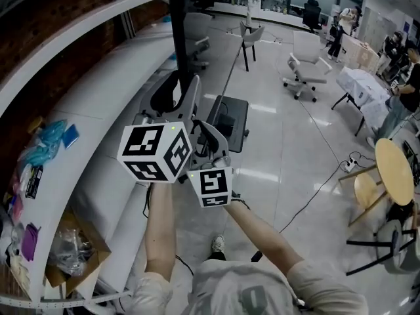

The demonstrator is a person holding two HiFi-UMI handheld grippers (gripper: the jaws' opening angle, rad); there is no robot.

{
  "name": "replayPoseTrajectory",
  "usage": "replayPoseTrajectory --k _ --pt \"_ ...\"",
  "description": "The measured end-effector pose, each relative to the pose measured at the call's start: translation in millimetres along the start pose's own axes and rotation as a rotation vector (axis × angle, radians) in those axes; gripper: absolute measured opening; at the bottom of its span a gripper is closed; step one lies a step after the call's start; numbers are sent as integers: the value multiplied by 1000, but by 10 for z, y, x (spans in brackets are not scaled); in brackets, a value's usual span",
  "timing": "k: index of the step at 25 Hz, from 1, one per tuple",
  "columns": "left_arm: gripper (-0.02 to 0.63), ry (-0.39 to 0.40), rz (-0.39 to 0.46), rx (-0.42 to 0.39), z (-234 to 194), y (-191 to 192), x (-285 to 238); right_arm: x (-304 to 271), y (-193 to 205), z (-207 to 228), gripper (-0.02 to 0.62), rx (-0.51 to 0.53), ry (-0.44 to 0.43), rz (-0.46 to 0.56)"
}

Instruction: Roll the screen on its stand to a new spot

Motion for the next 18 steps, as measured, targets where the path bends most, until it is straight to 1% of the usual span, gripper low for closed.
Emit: replayPoseTrajectory --k 3,7,13,18 --pt "167 -8 25 -5 85 -45 310 238 -61 -193 152 -7 -29 6" --pt "169 -6 26 -22 186 -171 688 522 -181 -438 152 -10 -46 14" --pt "169 -20 47 -17 261 -307 1278 907 -318 -882 152 -15 -63 16" --pt "175 -7 51 -19 297 -384 1773 1231 -403 -1257 156 -11 -94 16"
Point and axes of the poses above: the fingertips, and each gripper's own axes: x backward along the fingers, z to its right, y out of its underside, the point moved 7 cm from there along x, backward along the fingers, and after that the axes turned 5 degrees about -z, right-handed, at the moved point
